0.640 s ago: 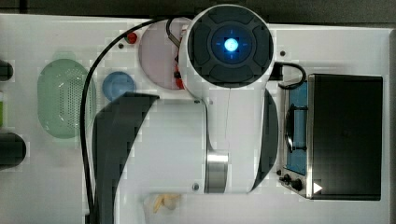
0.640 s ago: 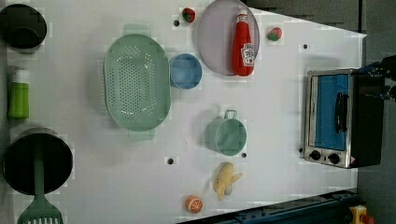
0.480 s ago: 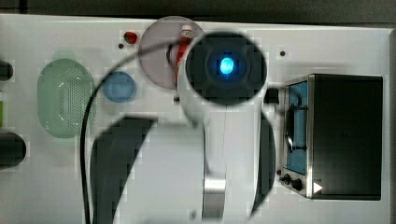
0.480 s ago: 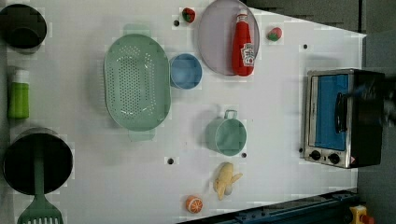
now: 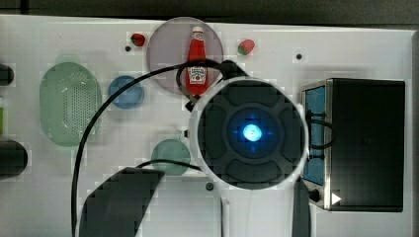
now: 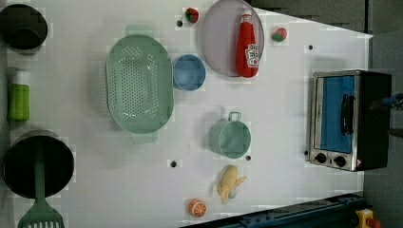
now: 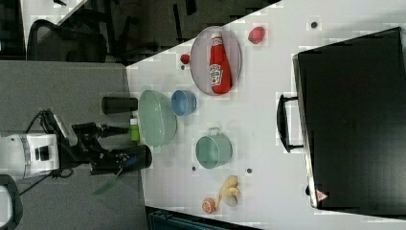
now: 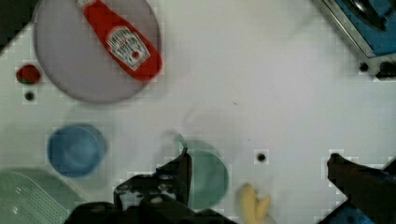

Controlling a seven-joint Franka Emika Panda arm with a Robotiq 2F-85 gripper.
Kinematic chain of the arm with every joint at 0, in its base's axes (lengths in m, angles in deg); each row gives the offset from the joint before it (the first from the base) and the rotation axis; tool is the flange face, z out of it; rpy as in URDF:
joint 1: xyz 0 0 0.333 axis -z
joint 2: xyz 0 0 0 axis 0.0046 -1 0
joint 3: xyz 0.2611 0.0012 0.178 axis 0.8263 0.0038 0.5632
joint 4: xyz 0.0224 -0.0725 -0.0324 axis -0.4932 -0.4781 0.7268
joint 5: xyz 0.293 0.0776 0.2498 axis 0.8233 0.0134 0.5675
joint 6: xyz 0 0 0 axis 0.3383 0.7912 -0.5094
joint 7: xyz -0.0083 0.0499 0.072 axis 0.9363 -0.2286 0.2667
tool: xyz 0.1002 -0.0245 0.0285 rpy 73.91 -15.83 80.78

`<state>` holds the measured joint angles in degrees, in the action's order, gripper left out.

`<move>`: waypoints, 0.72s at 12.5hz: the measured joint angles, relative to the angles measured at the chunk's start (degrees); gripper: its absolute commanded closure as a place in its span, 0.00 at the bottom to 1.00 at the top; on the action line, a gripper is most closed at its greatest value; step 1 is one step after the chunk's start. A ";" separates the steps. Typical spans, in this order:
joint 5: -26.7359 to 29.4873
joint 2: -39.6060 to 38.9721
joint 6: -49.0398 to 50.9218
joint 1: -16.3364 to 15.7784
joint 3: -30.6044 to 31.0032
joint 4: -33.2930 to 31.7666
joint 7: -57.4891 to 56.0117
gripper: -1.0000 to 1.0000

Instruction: Pick ketchup from plate and place it on table.

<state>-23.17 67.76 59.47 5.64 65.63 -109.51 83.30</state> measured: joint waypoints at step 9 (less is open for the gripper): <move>-0.16 -14.18 -10.04 0.47 1.17 0.17 -2.60 0.00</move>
<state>-23.32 53.58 49.42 6.11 66.80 -109.34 80.70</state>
